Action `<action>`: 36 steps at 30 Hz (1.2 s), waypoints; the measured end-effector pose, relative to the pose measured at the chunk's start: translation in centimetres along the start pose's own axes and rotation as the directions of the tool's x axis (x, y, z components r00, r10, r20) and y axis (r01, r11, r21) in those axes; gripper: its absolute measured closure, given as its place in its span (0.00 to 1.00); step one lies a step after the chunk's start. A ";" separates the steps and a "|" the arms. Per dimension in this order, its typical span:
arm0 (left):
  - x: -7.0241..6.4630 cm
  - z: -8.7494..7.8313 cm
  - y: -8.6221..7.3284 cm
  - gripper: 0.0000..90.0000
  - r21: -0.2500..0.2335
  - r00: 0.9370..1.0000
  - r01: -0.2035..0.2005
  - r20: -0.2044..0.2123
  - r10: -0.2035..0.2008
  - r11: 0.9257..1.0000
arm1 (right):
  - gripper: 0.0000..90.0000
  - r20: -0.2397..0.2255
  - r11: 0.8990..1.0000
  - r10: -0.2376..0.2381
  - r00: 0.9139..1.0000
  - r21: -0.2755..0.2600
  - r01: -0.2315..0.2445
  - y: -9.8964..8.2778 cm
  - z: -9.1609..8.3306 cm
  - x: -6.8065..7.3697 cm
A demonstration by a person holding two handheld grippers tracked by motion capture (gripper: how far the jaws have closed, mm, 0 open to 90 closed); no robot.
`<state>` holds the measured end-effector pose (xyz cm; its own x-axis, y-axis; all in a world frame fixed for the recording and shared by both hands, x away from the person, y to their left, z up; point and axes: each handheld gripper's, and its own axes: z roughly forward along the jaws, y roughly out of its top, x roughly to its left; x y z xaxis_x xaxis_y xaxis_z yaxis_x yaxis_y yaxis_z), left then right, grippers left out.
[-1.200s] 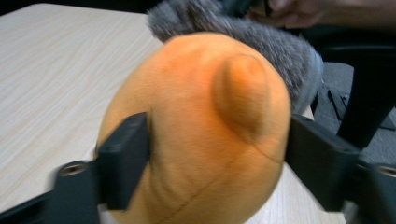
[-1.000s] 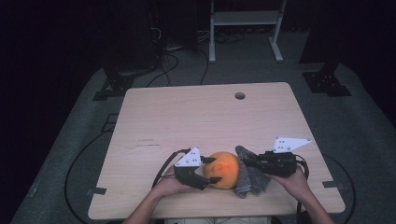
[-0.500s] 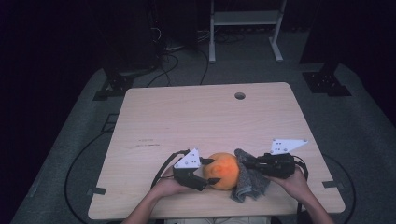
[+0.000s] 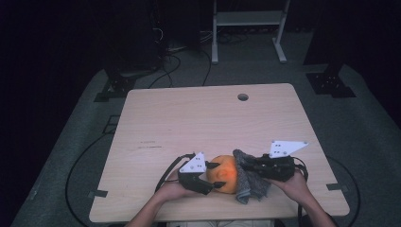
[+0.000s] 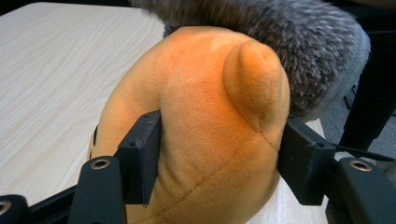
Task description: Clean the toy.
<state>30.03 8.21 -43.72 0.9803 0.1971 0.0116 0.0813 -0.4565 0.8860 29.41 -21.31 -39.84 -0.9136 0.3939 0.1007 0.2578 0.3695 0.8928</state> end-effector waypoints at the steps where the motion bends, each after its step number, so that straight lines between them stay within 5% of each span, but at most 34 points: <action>1: 0.1 -0.1 -0.1 0.41 0.001 1.000 0.004 0.000 -0.004 1.000 | 0.91 -0.001 1.000 0.010 1.000 0.013 -0.010 -0.3 0.2 -0.3; 3: 0.1 -0.2 -0.1 0.41 -0.003 1.000 0.009 -0.002 -0.009 1.000 | 0.91 -0.006 0.999 0.051 0.999 0.003 -0.051 -1.0 0.0 -1.0; 10: 0.6 -0.5 -0.3 0.40 -0.012 0.999 0.044 -0.008 -0.045 0.999 | 0.90 0.082 0.997 0.022 0.996 0.068 -0.028 -2.8 -1.6 -0.7; 14: 1.0 -0.5 -0.4 0.40 -0.035 0.995 0.099 -0.013 -0.099 0.994 | 0.90 0.045 0.998 0.060 0.997 0.004 -0.061 -2.7 -2.1 -0.6; 18: 1.1 -0.1 -0.1 0.40 -0.045 0.991 0.130 -0.027 -0.131 0.991 | 0.90 0.006 0.999 0.017 1.000 -0.042 -0.017 -0.9 -1.3 0.6; 21: 1.3 -0.1 -0.1 0.40 -0.048 0.987 0.156 -0.031 -0.158 0.987 | 0.90 0.023 0.999 -0.037 0.999 -0.022 0.037 0.3 0.1 1.2; 25: 1.7 -0.4 -0.6 0.40 -0.066 0.976 0.212 -0.035 -0.215 0.975 | 0.90 0.076 0.999 -0.052 0.996 0.020 0.051 -0.6 0.8 0.4; 27: 1.6 -0.3 -0.4 0.40 -0.064 0.977 0.205 -0.039 -0.208 0.977 | 0.90 0.076 1.000 -0.020 0.997 0.024 0.019 -1.3 0.4 0.0; 31: 1.7 0.0 -0.4 0.40 -0.079 0.972 0.227 -0.037 -0.231 0.971 | 0.90 0.082 0.999 -0.041 0.996 -0.010 0.042 -1.1 -0.2 0.9; 32: 1.7 0.0 -0.5 0.39 -0.078 0.972 0.230 -0.030 -0.233 0.970 | 0.90 0.069 0.998 -0.050 0.996 -0.025 0.052 -1.0 -0.1 1.1; 36: 1.5 -0.3 -0.5 0.24 -0.066 0.988 0.156 0.008 -0.156 0.986 | 0.90 0.069 0.999 -0.051 0.996 0.002 0.051 -1.4 0.7 0.6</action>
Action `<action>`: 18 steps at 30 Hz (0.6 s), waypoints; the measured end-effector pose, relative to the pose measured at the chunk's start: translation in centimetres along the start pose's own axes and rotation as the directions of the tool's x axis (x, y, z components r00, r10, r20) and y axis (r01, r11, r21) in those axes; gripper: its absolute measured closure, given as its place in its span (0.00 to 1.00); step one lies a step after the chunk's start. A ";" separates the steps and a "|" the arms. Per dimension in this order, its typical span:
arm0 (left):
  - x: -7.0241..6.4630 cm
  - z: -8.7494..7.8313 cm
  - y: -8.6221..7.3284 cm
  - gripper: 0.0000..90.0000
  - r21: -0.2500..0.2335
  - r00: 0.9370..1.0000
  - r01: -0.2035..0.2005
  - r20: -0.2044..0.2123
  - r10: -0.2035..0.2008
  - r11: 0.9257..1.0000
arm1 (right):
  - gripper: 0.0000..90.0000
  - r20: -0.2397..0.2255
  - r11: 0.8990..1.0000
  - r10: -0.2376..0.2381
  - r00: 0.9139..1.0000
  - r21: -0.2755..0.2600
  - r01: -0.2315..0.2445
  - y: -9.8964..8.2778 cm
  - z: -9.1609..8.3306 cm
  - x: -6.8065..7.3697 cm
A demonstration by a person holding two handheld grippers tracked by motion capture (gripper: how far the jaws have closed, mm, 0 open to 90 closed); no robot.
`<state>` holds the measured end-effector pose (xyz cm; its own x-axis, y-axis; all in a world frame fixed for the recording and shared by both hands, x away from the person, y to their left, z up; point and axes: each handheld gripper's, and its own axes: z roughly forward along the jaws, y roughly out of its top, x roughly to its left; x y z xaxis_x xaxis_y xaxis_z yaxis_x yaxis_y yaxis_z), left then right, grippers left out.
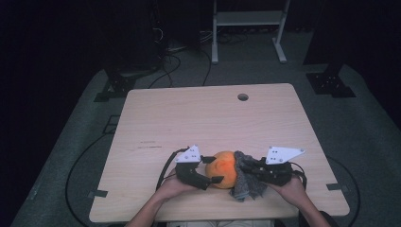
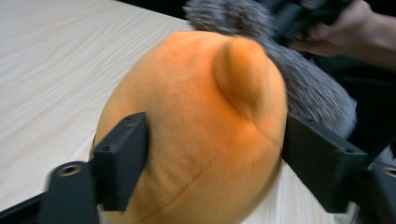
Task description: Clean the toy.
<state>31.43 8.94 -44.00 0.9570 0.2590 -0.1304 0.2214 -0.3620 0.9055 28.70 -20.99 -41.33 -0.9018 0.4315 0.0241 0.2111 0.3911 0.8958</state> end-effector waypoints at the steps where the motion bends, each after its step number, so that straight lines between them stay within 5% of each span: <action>1: 0.0 0.1 0.0 0.24 -0.006 1.000 -0.005 0.012 0.005 1.000 | 0.90 0.007 1.000 0.010 1.000 0.001 -0.010 -0.1 -0.1 -0.3; 4: -0.1 0.4 0.0 0.35 0.002 0.999 -0.048 -0.017 0.048 0.999 | 0.91 0.012 0.999 0.045 0.999 -0.008 -0.045 -0.1 -0.6 -0.7; 9: -0.9 1.0 0.4 0.48 0.017 0.994 -0.095 -0.047 0.095 0.995 | 0.91 -0.022 0.998 -0.026 0.999 -0.065 0.024 2.5 -0.3 1.1; 13: -0.7 0.6 0.3 0.49 0.030 0.994 -0.088 -0.061 0.090 0.996 | 0.91 -0.017 0.996 -0.086 0.996 -0.017 0.086 3.7 1.3 1.6; 18: -0.8 0.9 0.5 0.51 0.026 0.995 -0.081 -0.056 0.082 0.996 | 0.91 0.002 1.000 -0.025 1.000 0.006 0.025 2.2 0.3 0.2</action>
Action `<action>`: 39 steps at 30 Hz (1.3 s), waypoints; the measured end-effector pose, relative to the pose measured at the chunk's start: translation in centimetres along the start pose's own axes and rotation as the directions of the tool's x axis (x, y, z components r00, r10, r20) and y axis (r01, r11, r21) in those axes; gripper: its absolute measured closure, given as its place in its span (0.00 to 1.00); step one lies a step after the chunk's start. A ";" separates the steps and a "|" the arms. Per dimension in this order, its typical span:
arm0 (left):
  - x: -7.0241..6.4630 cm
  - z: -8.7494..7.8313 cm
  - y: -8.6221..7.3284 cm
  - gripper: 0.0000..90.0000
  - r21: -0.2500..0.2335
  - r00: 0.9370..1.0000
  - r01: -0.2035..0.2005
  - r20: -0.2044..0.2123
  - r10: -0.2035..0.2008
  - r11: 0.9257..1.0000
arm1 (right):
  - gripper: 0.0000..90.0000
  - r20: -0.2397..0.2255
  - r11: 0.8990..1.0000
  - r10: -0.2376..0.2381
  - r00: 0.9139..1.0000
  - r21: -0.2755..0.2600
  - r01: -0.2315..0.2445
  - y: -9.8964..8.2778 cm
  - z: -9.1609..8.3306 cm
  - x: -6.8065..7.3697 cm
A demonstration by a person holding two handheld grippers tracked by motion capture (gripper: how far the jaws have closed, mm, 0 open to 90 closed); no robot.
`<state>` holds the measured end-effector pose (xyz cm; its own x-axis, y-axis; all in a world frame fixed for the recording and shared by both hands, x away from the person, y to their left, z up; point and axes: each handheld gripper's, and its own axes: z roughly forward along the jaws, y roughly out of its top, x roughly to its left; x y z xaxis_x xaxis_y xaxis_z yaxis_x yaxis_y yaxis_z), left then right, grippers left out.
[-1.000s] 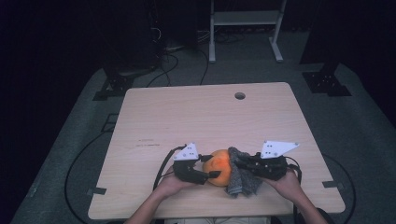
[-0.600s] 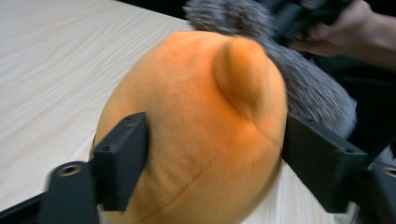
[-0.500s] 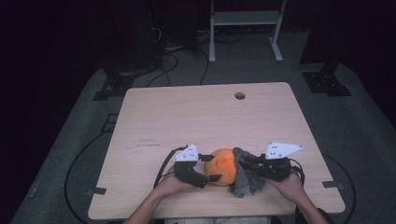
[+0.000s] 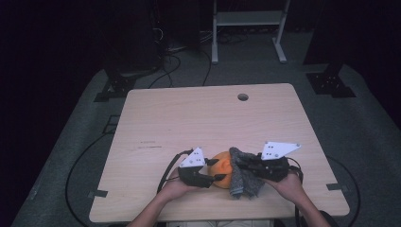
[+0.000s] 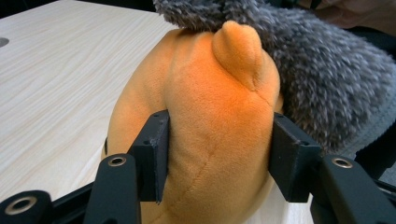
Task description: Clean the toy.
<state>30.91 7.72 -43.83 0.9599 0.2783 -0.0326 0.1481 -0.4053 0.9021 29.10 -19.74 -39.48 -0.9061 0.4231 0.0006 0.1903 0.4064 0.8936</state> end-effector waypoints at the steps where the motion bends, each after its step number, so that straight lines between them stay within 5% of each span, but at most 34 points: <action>1: -0.1 0.2 0.1 0.51 0.003 1.000 -0.005 -0.002 0.005 1.000 | 0.91 0.000 1.000 0.003 1.000 -0.007 -0.003 0.1 -0.3 0.1; 7: -0.1 0.2 0.0 0.53 0.002 1.000 0.001 -0.004 -0.001 1.000 | 0.91 -0.035 0.998 -0.056 0.998 -0.002 0.056 1.7 0.4 1.2; 11: 0.3 0.0 -0.3 0.54 -0.017 0.999 0.036 0.014 -0.036 0.999 | 0.91 0.001 0.999 -0.027 1.000 0.040 0.027 0.5 0.0 -0.2; 14: 0.2 0.2 0.0 0.54 -0.011 1.000 0.017 0.005 -0.017 1.000 | 0.91 0.019 0.999 0.010 1.000 0.032 -0.011 0.0 -0.9 -0.8; 18: -0.2 0.5 0.2 0.54 -0.003 1.000 -0.004 -0.006 0.004 1.000 | 0.91 -0.049 1.000 -0.009 0.999 -0.026 0.008 1.5 -0.5 0.7; 21: -0.1 0.2 0.1 0.54 -0.001 1.000 0.009 0.009 -0.009 1.000 | 0.91 -0.052 0.998 -0.066 0.996 0.013 0.066 2.4 0.5 1.3; 23: 0.2 0.0 -0.1 0.54 -0.011 0.999 0.028 0.023 -0.028 1.000 | 0.91 -0.050 0.999 -0.030 0.998 0.018 0.031 1.8 0.5 0.5; 26: -0.1 0.1 0.1 0.44 -0.016 0.999 -0.027 0.042 0.027 1.000 | 0.91 -0.070 0.999 0.035 0.997 0.018 -0.033 0.6 0.2 -0.6; 29: 0.1 0.1 0.5 0.27 -0.039 0.997 -0.014 0.069 0.016 0.999 | 0.91 -0.064 0.999 0.042 0.997 0.017 -0.041 -0.1 -0.2 -0.5; 31: 0.2 0.4 0.6 0.22 -0.017 0.998 -0.017 0.052 0.018 1.000 | 0.91 -0.056 0.998 0.056 0.997 0.008 -0.055 -0.4 -0.6 -0.7; 33: 0.0 1.0 0.5 0.25 0.012 0.999 -0.050 0.012 0.049 0.999 | 0.91 -0.056 0.998 0.063 0.996 0.001 -0.063 -0.5 -0.8 -0.8; 35: -0.1 1.2 0.4 0.39 0.003 0.998 -0.057 0.000 0.057 0.998 | 0.91 -0.066 0.998 0.054 0.996 -0.020 -0.055 0.0 -1.0 -0.3; 37: -0.2 1.3 0.5 0.48 0.003 0.998 -0.056 -0.005 0.056 0.998 | 0.91 -0.091 0.999 0.019 0.996 -0.035 -0.023 1.0 -0.9 0.7; 39: -0.3 1.1 0.6 0.53 0.005 0.998 -0.061 -0.005 0.061 0.998 | 0.91 -0.061 1.000 -0.023 0.998 -0.003 0.023 1.5 -0.2 1.3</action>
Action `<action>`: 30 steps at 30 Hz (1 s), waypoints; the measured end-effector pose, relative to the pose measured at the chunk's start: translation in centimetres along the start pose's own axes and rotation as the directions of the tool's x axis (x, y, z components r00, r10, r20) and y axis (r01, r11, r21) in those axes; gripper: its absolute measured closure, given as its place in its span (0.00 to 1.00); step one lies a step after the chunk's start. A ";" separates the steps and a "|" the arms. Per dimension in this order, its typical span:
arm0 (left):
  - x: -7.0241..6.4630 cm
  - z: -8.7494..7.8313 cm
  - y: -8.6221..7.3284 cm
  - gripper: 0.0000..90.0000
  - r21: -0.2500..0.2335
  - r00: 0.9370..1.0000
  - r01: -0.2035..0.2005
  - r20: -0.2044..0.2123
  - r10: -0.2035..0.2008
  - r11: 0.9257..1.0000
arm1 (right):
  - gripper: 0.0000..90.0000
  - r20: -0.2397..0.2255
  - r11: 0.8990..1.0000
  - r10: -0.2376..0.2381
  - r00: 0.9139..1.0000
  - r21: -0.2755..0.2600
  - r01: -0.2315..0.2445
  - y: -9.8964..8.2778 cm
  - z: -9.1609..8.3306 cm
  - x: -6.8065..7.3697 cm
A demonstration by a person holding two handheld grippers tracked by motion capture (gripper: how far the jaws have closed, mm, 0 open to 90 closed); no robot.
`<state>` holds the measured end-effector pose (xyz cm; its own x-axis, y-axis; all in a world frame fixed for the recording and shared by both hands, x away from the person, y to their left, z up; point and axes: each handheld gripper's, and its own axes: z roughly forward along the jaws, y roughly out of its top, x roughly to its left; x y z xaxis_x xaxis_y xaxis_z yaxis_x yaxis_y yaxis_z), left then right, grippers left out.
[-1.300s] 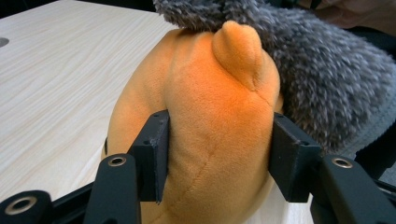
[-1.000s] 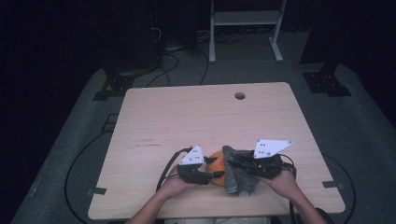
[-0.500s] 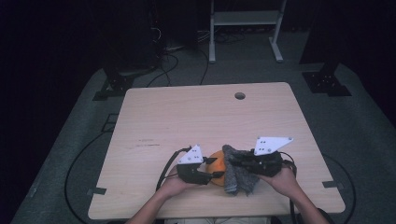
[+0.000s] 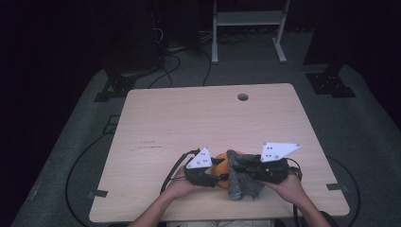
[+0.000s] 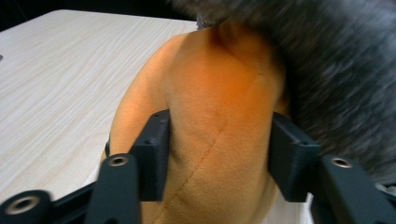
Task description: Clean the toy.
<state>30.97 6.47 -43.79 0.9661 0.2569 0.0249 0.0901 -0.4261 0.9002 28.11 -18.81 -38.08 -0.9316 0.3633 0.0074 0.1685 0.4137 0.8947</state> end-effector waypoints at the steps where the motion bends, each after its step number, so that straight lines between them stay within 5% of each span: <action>1: 0.1 -0.2 0.0 0.55 -0.003 1.000 0.005 0.000 -0.005 1.000 | 0.91 0.009 1.000 0.001 1.000 0.011 -0.001 -0.1 0.1 -0.2; 3: 0.6 -0.8 0.1 0.58 -0.029 0.999 0.046 -0.005 -0.046 0.999 | 0.91 0.019 0.999 0.037 0.999 -0.004 -0.037 -0.8 -0.2 -0.9; 6: 0.8 -1.9 1.0 0.58 -0.054 0.999 0.041 -0.026 -0.042 0.998 | 0.91 0.058 0.995 0.098 0.993 -0.026 -0.097 -1.8 -1.5 -2.0; 11: 0.8 -3.1 1.9 0.60 -0.058 0.998 0.032 -0.053 -0.035 0.998 | 0.91 -0.010 0.985 0.110 0.994 -0.130 -0.111 -0.8 -1.3 -1.7; 16: 1.5 -3.7 1.2 0.59 -0.053 0.996 0.073 -0.050 -0.075 0.996 | 0.91 -0.027 0.985 0.127 0.991 -0.111 -0.130 -1.0 -0.1 -2.2; 18: 1.6 -3.7 1.0 0.59 -0.031 0.995 0.074 -0.064 -0.076 0.997 | 0.91 -0.003 0.987 0.144 0.990 -0.066 -0.144 -1.8 0.4 -2.7; 21: 1.7 -3.8 1.0 0.59 -0.019 0.994 0.084 -0.064 -0.085 0.996 | 0.91 0.041 0.990 0.139 0.989 0.004 -0.139 -2.5 0.7 -3.0; 26: 1.1 -3.6 1.9 0.59 0.033 0.995 0.027 -0.095 -0.023 0.999 | 0.91 -0.003 0.988 0.104 0.995 -0.117 -0.104 -0.3 -0.2 -1.7; 30: 0.7 -3.5 2.1 0.59 0.003 0.997 0.046 -0.063 -0.046 0.999 | 0.91 0.010 0.995 0.015 1.000 -0.095 -0.014 1.7 0.8 -0.5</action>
<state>31.04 8.81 -40.30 0.9439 0.3301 0.0106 0.1354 -0.4160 0.8992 29.10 -17.63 -36.86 -0.9257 0.3778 0.0161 0.1498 0.3271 0.9330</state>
